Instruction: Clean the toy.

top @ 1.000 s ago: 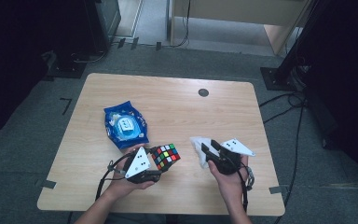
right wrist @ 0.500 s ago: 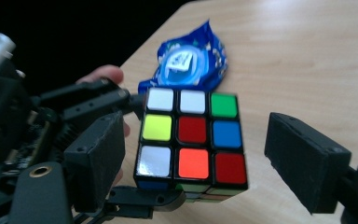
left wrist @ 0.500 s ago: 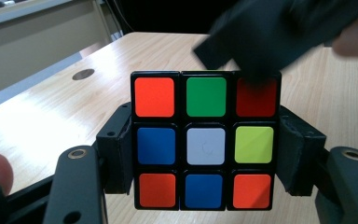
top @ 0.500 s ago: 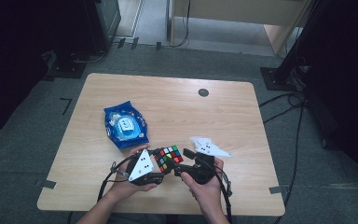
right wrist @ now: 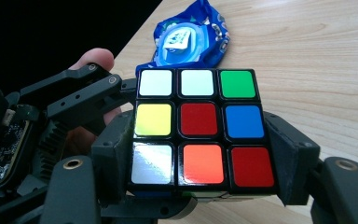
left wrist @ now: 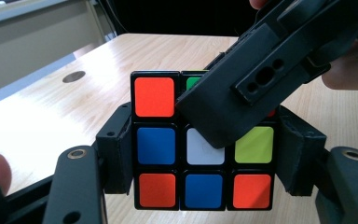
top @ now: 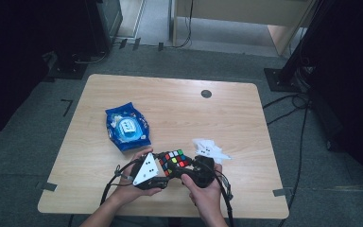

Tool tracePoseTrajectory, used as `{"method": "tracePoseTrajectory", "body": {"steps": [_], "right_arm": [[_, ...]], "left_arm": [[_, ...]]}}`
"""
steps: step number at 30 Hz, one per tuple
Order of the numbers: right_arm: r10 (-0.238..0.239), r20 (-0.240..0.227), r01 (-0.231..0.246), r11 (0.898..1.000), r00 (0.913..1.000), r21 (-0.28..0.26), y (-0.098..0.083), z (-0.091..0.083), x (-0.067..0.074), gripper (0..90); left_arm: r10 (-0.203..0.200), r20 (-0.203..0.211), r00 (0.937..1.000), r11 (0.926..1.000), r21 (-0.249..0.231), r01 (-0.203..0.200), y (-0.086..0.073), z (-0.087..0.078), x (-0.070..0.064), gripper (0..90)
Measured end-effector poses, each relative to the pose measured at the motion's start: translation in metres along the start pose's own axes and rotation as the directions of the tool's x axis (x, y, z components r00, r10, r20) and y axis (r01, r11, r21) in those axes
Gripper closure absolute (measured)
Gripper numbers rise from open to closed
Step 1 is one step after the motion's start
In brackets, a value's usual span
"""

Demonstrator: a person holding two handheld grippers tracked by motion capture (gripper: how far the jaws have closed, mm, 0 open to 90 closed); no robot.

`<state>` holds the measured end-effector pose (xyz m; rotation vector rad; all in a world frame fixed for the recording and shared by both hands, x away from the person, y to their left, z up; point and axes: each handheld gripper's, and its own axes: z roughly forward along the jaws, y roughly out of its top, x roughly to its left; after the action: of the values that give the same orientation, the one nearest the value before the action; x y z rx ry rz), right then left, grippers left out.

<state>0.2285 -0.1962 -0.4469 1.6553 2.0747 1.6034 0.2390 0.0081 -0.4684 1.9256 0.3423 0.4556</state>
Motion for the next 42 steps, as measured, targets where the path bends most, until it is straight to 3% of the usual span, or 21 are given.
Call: {"method": "tracePoseTrajectory", "body": {"steps": [4,8,13,16,21,26,34,42], "right_arm": [[0.002,-0.001,-0.002,1.0,1.0,-0.009,0.002,-0.002,-0.003,34.3],[0.019,0.012,-0.018,0.998,0.9997,-0.06,0.01,-0.015,-0.011,34.3],[0.02,-0.002,-0.02,0.996,0.9998,-0.082,0.021,-0.031,-0.018,34.3],[-0.002,-0.022,0.001,0.998,0.9998,-0.065,0.023,-0.033,-0.017,34.3],[-0.018,-0.045,0.017,1.0,0.9988,-0.026,0.021,-0.027,-0.013,34.2],[-0.025,-0.049,0.025,1.0,0.9985,-0.015,0.019,-0.023,-0.008,34.2],[0.0,-0.08,0.0,1.0,0.9968,0.0,0.017,-0.019,-0.008,33.9],[0.006,-0.065,-0.004,1.0,0.9979,0.02,0.016,-0.018,-0.008,34.0]], "left_arm": [[-0.012,0.028,0.9995,0.9999,-0.01,0.013,-0.001,-0.002,0.003,31.2],[-0.009,0.049,0.9987,0.9999,0.009,0.009,-0.004,-0.003,0.007,24.1],[0.038,0.025,0.999,0.9973,0.063,-0.04,-0.012,-0.001,0.01,24.8],[0.036,0.007,0.9993,0.9971,0.067,-0.037,-0.012,0.0,0.011,25.6],[0.032,0.002,0.9995,0.9988,0.036,-0.032,-0.008,-0.002,0.009,25.9],[0.059,-0.014,0.9981,0.998,0.02,-0.059,-0.005,-0.005,0.006,25.8],[0.087,-0.028,0.9958,0.9962,-0.003,-0.087,0.0,-0.005,-0.001,23.0],[0.104,-0.049,0.9933,0.9945,0.003,-0.104,0.001,-0.003,-0.004,19.8]]}}
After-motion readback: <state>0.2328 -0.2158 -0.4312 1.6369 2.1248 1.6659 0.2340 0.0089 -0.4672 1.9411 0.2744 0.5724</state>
